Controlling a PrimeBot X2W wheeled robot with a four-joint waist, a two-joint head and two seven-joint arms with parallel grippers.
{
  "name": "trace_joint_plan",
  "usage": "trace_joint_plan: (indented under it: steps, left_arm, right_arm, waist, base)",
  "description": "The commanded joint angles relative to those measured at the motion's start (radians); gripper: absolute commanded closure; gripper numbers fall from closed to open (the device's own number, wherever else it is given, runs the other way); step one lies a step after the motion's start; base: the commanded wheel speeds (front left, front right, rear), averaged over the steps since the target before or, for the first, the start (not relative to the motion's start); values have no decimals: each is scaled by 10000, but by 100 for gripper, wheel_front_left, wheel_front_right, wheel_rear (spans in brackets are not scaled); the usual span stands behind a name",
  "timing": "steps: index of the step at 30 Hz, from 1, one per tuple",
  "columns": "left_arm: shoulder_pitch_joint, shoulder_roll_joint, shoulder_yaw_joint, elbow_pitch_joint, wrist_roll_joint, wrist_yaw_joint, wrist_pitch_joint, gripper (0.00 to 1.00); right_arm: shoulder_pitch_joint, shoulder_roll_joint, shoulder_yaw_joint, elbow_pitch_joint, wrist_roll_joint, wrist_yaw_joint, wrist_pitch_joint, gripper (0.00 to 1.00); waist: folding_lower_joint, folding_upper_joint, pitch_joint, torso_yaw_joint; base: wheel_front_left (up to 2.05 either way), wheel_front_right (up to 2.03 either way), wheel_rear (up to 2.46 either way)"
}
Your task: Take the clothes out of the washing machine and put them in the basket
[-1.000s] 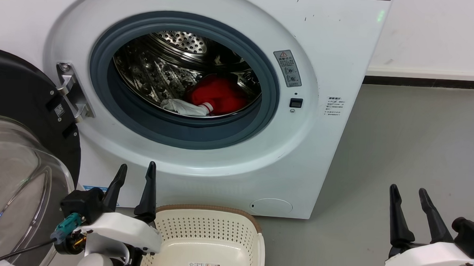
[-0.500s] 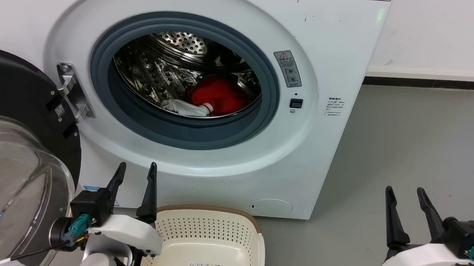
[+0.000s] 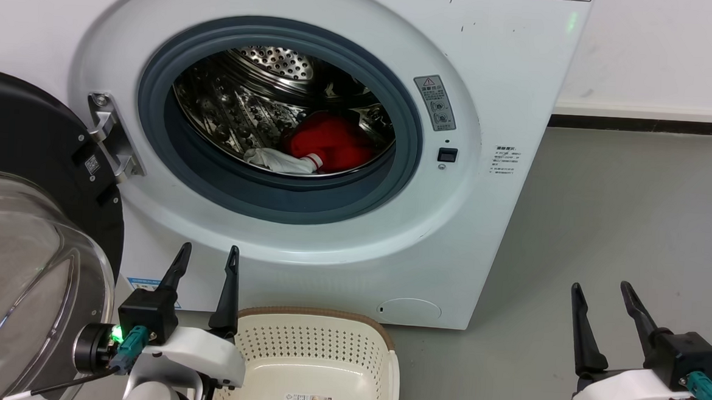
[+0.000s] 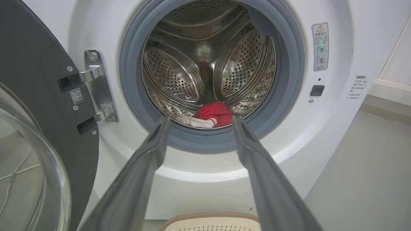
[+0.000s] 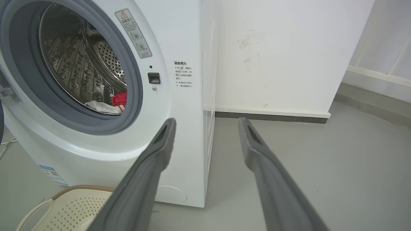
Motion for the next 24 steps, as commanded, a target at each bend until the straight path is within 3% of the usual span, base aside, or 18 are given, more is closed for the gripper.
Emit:
trace_joint_plan:
  steps: [1, 16, 24]
  left_arm:
    - [-86, -5, 16, -4, 181, 48, -80, 0]
    - [-46, -188, 159, 86, 1049, 40, -346, 0]
    - [12, -275, 288, 95, 994, -8, -335, 0]
  right_arm:
    - [92, 0, 20, -6, -165, -3, -77, 0]
    - [116, 2, 23, 129, -1050, -3, -354, 0]
    - [77, 2, 17, 212, -906, -3, -349, 0]
  waist:
    - [0, -1, 4, 5]
    - [0, -1, 20, 58]
    - [0, -1, 30, 43]
  base:
    - [0, 0, 0]
    - [0, 0, 0]
    - [0, 0, 0]
